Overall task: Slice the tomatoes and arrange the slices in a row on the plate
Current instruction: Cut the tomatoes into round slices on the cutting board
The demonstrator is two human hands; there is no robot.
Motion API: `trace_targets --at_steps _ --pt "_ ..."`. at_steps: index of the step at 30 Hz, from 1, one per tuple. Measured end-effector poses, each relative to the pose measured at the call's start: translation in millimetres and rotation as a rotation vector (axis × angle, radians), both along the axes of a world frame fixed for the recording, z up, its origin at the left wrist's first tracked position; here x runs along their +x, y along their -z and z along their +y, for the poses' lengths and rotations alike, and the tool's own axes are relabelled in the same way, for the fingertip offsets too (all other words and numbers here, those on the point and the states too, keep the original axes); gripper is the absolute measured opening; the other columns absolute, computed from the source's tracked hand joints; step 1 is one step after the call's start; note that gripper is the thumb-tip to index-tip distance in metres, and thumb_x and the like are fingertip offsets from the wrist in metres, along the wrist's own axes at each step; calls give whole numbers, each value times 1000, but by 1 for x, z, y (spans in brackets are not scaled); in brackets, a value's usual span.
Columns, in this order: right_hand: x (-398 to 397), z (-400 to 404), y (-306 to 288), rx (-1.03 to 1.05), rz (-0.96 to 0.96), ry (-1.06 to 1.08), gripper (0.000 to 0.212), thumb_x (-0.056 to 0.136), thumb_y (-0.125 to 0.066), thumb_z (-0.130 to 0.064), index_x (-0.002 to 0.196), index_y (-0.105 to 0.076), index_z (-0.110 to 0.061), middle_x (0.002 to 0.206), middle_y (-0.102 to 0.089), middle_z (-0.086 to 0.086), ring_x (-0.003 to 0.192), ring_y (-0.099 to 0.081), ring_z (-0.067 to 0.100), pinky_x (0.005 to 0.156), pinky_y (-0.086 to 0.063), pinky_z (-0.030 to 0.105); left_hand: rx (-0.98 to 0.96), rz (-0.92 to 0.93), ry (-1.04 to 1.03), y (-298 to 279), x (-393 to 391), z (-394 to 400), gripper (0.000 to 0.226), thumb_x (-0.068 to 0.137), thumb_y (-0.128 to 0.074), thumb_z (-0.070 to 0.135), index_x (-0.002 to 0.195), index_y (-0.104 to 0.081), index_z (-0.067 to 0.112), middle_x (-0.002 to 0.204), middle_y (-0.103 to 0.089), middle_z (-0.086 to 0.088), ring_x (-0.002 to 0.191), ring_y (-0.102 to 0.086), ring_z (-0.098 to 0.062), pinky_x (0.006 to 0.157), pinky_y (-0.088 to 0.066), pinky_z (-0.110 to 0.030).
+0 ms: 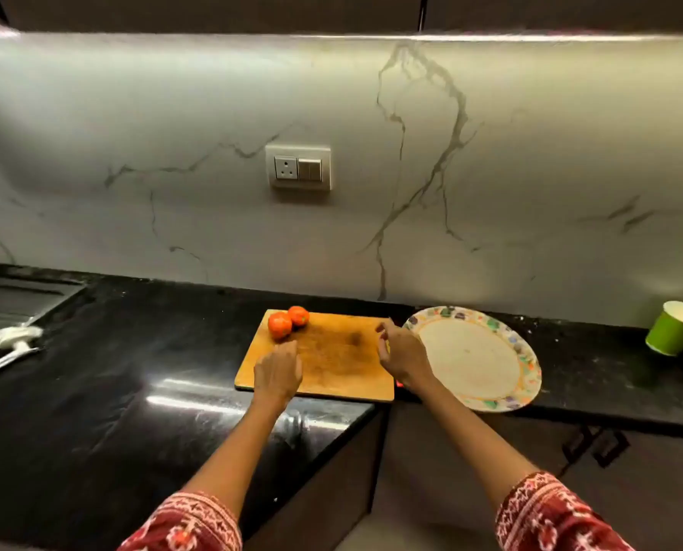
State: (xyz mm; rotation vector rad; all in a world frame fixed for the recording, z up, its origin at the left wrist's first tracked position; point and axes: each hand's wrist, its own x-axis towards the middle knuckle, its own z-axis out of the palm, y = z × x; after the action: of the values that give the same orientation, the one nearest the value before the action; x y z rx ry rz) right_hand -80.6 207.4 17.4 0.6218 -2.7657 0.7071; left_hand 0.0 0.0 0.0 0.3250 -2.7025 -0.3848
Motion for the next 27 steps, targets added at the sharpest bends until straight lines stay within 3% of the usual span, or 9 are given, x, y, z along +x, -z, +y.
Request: trace_targets --at_steps 4,8,11,14,17,19,22,24,27 --pt "-4 16 52 92 -174 182 19 93 -43 -15 107 -53 -8 102 -65 16 92 -60 36 68 -45 38 -13 -213 -21 26 -12 -5 18 94 -39 15 92 -56 8 93 -65 -16 87 -62 -34 65 -43 -38" --pt "-7 14 83 164 -171 227 14 94 -46 -13 103 -55 -7 98 -65 14 88 -62 32 66 -46 37 45 -140 1 54 -28 -17 16 91 -42 11 90 -58 9 87 -66 -14 79 -62 -34 58 -40 -36" --pt "-13 10 92 256 -192 296 4 82 -63 -3 84 -60 -5 74 -66 12 65 -64 29 49 -44 34 57 -116 22 63 -41 -26 20 90 -45 10 106 -58 10 89 -65 -13 79 -63 -34 59 -45 -38" --pt "-24 7 95 306 -252 440 25 60 -82 2 60 -58 -8 47 -58 6 39 -56 23 35 -27 25 81 -138 13 66 -45 -34 24 89 -46 12 112 -55 11 94 -64 -12 85 -60 -34 63 -45 -40" --pt "-31 0 84 354 -224 477 7 87 -58 -2 85 -64 -6 77 -68 8 68 -67 25 50 -36 27 83 -168 11 72 -50 -46 28 87 -48 11 115 -54 10 98 -63 -12 89 -58 -34 64 -44 -41" --pt "-39 -6 85 364 -264 523 24 98 -37 -6 102 -60 -7 100 -67 9 91 -65 25 62 -40 30 71 -196 15 77 -52 -54 26 88 -46 11 112 -54 9 98 -63 -13 89 -58 -34 65 -44 -42" --pt "-41 -14 87 331 -324 550 22 98 -38 -4 82 -53 -8 104 -64 11 97 -63 28 67 -43 32 74 -230 8 80 -50 -65 17 89 -43 11 102 -54 8 95 -62 -14 88 -57 -34 65 -42 -42" --pt "-43 -11 88 271 -411 536 36 93 -44 0 62 -31 -13 97 -59 14 97 -60 31 64 -36 31 74 -249 16 80 -49 -71 16 89 -42 10 100 -54 8 95 -63 -14 89 -58 -34 67 -43 -42" --pt "-48 -7 78 99 -544 510 38 86 -53 -4 60 -28 -14 75 -59 8 82 -61 30 54 -34 27 39 -260 1 74 -55 -86 14 91 -41 12 97 -53 8 98 -63 -14 92 -58 -35 69 -45 -42"
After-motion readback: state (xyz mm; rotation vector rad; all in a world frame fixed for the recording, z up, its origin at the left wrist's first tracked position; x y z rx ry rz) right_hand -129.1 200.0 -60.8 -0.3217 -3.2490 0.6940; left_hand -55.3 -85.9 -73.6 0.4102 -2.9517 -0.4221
